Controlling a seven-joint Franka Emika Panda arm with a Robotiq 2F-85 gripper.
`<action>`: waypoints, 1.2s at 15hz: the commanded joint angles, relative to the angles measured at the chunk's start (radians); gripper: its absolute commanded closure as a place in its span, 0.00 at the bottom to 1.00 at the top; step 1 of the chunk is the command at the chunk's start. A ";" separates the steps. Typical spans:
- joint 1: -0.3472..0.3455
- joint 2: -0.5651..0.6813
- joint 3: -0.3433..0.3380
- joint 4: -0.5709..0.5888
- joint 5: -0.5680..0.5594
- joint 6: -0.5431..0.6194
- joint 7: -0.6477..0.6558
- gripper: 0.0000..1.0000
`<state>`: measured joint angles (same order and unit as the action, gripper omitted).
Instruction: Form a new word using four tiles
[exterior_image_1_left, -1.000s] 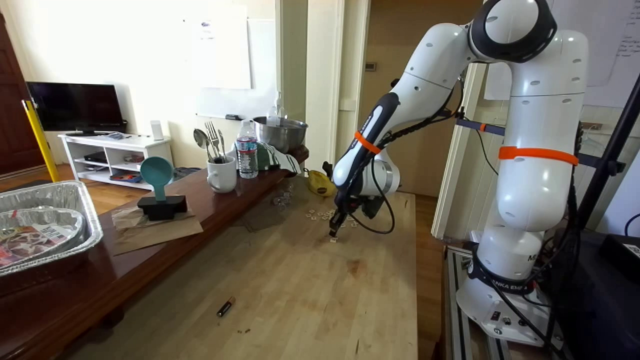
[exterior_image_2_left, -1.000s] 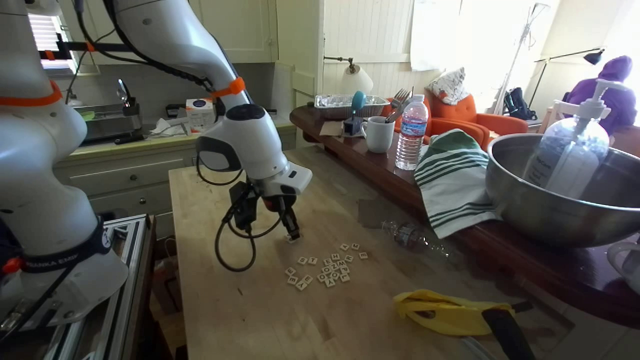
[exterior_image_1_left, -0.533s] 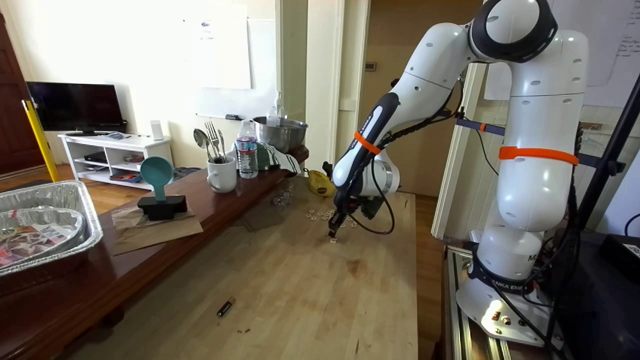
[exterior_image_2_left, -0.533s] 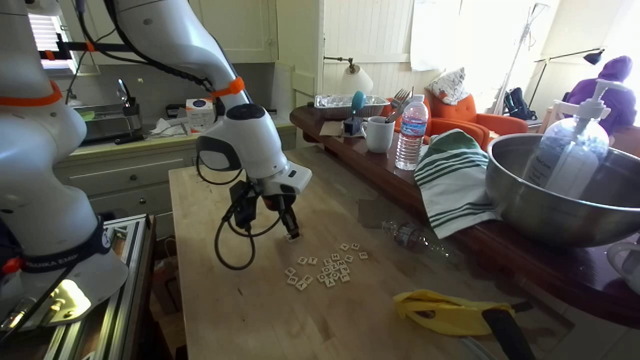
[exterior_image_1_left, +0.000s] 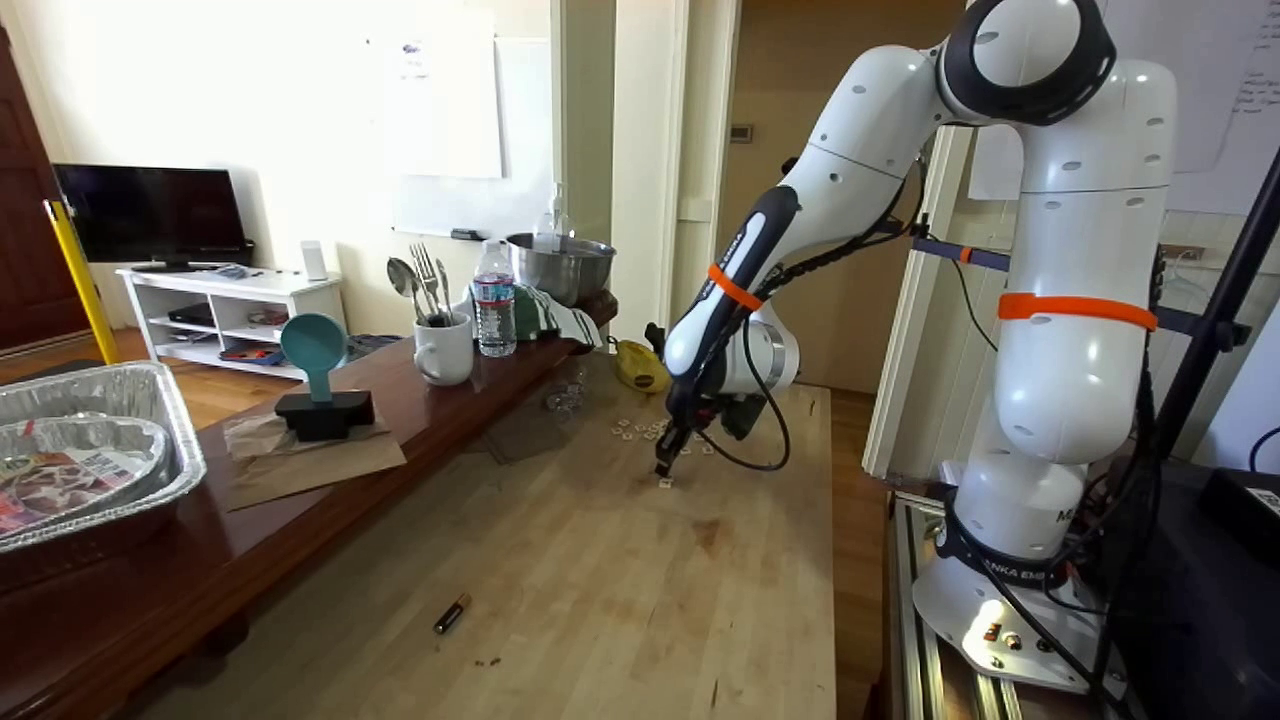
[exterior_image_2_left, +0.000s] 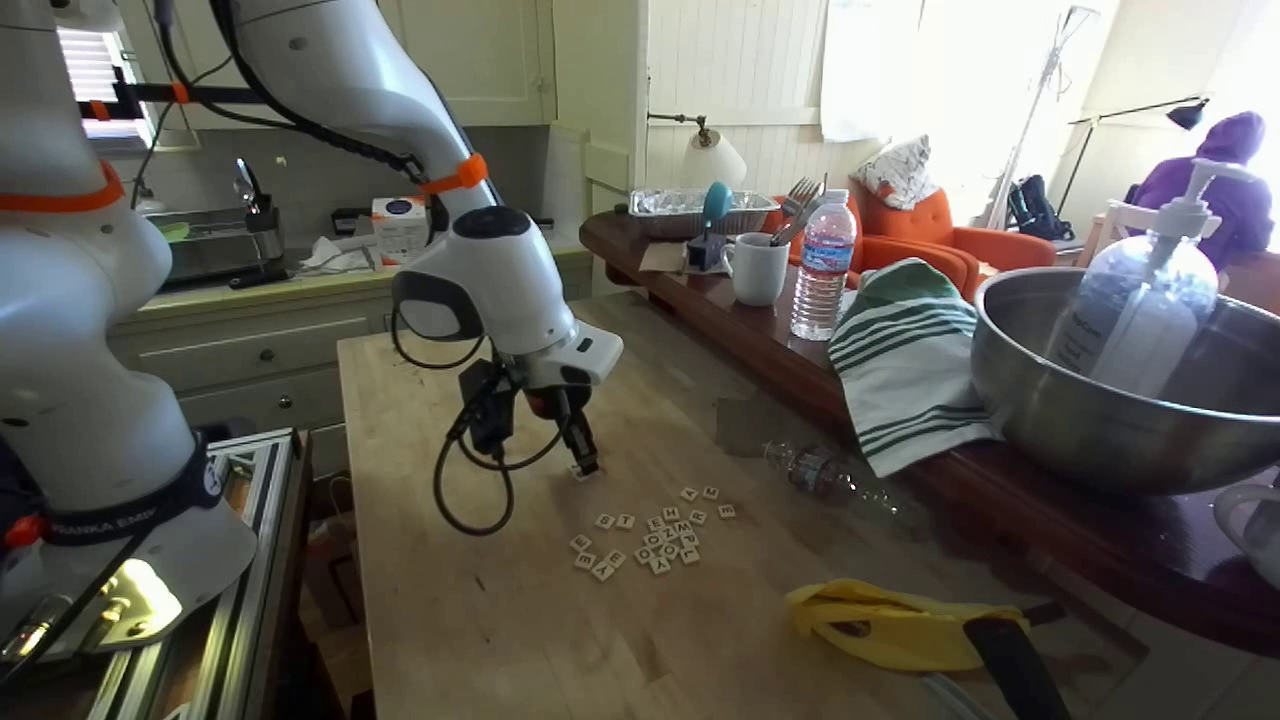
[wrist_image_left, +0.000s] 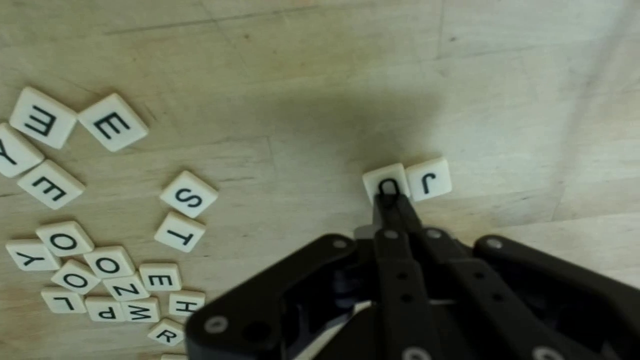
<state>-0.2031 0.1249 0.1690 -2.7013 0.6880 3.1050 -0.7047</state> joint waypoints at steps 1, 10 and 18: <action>0.015 0.017 -0.010 0.003 -0.018 0.005 0.024 1.00; 0.017 -0.072 -0.038 -0.022 -0.049 0.009 0.030 1.00; -0.008 -0.079 -0.151 -0.061 -0.284 -0.013 -0.015 1.00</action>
<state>-0.2034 0.0643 0.0568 -2.7384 0.4849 3.1050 -0.6998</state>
